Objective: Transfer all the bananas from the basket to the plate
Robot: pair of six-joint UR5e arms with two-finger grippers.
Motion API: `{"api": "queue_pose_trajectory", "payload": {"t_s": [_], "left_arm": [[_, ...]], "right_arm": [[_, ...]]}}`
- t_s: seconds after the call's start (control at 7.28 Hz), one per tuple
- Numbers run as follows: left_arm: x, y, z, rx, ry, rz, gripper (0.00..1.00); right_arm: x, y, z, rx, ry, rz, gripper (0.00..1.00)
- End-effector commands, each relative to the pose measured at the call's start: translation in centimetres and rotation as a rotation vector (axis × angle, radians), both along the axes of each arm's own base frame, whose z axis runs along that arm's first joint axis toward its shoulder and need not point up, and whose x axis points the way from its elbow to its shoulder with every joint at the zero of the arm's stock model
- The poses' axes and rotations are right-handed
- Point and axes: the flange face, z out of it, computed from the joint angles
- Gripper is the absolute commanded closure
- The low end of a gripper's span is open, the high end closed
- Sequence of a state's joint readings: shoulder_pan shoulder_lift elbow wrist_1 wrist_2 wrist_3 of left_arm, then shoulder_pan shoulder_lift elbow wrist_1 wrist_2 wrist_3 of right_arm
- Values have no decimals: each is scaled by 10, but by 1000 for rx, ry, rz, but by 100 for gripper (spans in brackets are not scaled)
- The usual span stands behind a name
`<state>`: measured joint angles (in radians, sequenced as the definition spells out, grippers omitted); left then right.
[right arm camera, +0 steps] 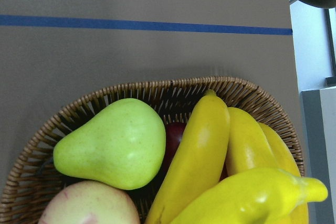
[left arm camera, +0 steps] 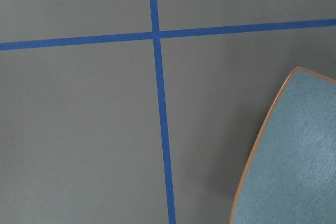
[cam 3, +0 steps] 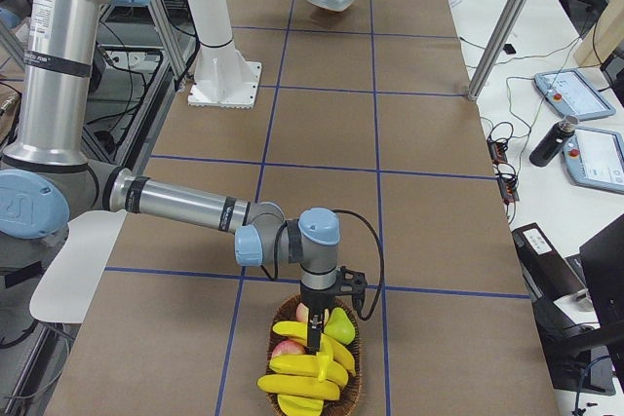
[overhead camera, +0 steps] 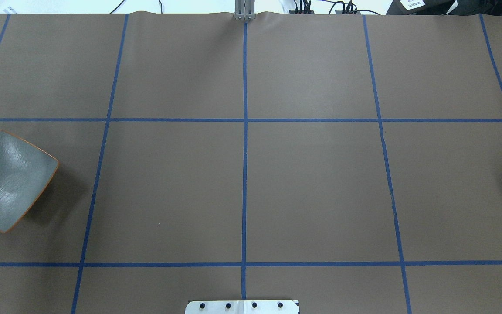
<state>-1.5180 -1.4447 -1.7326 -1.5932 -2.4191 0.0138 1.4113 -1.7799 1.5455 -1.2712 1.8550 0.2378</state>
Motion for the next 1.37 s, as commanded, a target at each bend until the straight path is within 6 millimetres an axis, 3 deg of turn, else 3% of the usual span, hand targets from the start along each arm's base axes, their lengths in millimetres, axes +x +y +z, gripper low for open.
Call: {"api": "queue_pose_trajectory", "payload": {"t_s": [0.0, 0.14, 0.27, 0.69, 0.96, 1.1, 1.24], "left_arm": [[0, -2, -1, 3, 0, 1, 0], [0, -2, -1, 3, 0, 1, 0], [1, -2, -1, 3, 0, 1, 0], [1, -2, -1, 3, 0, 2, 0], [0, -4, -10, 23, 1, -1, 0], [1, -13, -20, 73, 4, -3, 0], [1, -21, -32, 132, 8, -6, 0]], "right_arm": [[-10, 1, 7, -6, 39, -33, 45], [-13, 1, 7, -3, 52, -44, 62], [-14, -1, 6, 1, 58, -47, 97], [-14, -11, -12, 48, 62, -63, 100], [-16, -25, -53, 116, 39, -57, 100], [-19, -40, -74, 156, 28, -38, 100], [-26, -68, -103, 211, 8, -14, 100]]}}
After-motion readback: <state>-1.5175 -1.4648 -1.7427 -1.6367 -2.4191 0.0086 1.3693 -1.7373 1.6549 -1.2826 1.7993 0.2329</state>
